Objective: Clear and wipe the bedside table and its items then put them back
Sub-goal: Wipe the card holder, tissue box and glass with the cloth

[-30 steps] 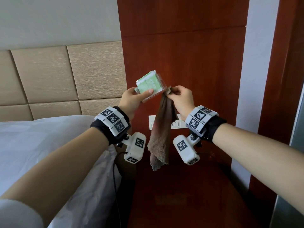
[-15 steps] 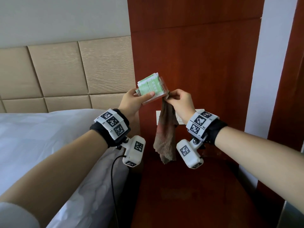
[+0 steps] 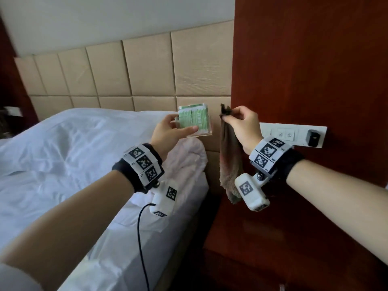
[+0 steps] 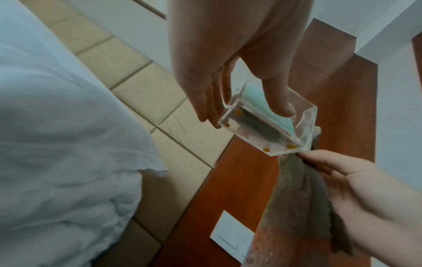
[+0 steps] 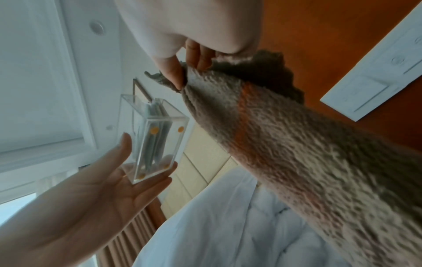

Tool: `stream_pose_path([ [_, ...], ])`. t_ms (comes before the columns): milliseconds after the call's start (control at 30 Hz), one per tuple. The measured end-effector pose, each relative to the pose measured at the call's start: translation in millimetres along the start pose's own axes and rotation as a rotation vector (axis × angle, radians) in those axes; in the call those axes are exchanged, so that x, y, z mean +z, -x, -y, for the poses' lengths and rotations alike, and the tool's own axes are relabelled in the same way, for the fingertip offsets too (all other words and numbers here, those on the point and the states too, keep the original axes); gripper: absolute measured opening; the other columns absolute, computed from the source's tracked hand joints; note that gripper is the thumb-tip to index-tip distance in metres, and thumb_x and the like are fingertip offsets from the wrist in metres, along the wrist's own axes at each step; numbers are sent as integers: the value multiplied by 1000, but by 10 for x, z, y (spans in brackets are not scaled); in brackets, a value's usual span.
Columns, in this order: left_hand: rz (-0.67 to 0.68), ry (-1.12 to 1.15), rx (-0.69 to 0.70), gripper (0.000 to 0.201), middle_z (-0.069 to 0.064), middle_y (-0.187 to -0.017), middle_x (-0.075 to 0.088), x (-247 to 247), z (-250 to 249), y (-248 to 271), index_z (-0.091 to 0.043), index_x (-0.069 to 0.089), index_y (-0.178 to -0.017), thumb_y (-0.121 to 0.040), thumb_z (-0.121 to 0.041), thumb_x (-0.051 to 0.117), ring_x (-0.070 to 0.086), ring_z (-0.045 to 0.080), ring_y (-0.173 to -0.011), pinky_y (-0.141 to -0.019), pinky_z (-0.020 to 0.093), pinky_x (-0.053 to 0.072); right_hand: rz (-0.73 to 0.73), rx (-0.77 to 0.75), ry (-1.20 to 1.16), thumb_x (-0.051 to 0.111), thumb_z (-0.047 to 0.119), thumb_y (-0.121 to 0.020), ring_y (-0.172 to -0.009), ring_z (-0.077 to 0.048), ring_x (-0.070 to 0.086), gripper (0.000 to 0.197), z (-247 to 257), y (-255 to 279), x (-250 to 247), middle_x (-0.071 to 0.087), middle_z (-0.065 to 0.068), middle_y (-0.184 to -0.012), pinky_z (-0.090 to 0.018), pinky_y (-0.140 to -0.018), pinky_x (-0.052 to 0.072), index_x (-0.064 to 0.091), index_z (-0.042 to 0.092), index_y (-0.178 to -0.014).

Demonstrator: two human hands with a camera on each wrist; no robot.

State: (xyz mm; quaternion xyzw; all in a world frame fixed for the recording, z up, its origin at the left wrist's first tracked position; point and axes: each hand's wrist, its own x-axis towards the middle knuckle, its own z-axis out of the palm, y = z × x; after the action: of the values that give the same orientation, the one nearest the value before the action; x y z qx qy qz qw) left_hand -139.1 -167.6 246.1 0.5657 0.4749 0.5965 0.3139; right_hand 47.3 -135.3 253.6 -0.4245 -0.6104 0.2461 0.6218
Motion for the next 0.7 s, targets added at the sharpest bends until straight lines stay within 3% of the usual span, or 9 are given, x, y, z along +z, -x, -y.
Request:
stream_pose_path([
  [100,-53,-42,-39,52,6,-101,66,-336,61,335,-5,53,-118,-73,-12,78,66,13,-85,-77,22,54,89,2,-29,70,13,-79,-81,-19,59,9,57,229,308,64,-4,-80,-33,-76,46,61,13,-78],
  [200,-128,-85,-93,53,3,-100,66,-724,150,661,-9,55,-115,-70,-15,81,67,17,-90,-87,29,54,177,25,-62,71,15,-78,-82,-17,60,15,107,498,641,64,-1,-79,-35,-82,47,58,21,-71],
  [300,-220,-116,-130,51,4,-99,66,-1112,225,983,-10,56,-111,-68,-13,82,66,21,-94,-92,35,52,247,29,-121,70,11,-78,-82,-18,60,10,199,773,958,64,-4,-81,-33,-81,47,61,13,-79],
  [400,-305,-127,-166,47,2,-97,65,-1467,310,1261,-11,55,-109,-70,-10,80,66,18,-89,-86,31,54,327,37,-138,69,12,-79,-80,-19,60,7,296,1056,1233,65,-7,-83,-27,-76,47,62,10,-82],
  [567,-495,-142,-189,50,-2,-93,61,-1901,494,1661,-11,49,-111,-71,-7,79,61,9,-81,-60,11,51,455,53,-153,69,14,-80,-91,-26,64,15,410,1436,1611,69,-12,-91,-37,-85,50,66,3,-89],
  [700,-643,-151,-231,52,0,-95,59,-2090,672,1952,-11,46,-108,-69,-8,81,61,12,-83,-69,21,51,538,63,-175,69,13,-79,-81,-19,60,9,492,1617,1863,64,-4,-79,-29,-76,47,60,13,-76],
])
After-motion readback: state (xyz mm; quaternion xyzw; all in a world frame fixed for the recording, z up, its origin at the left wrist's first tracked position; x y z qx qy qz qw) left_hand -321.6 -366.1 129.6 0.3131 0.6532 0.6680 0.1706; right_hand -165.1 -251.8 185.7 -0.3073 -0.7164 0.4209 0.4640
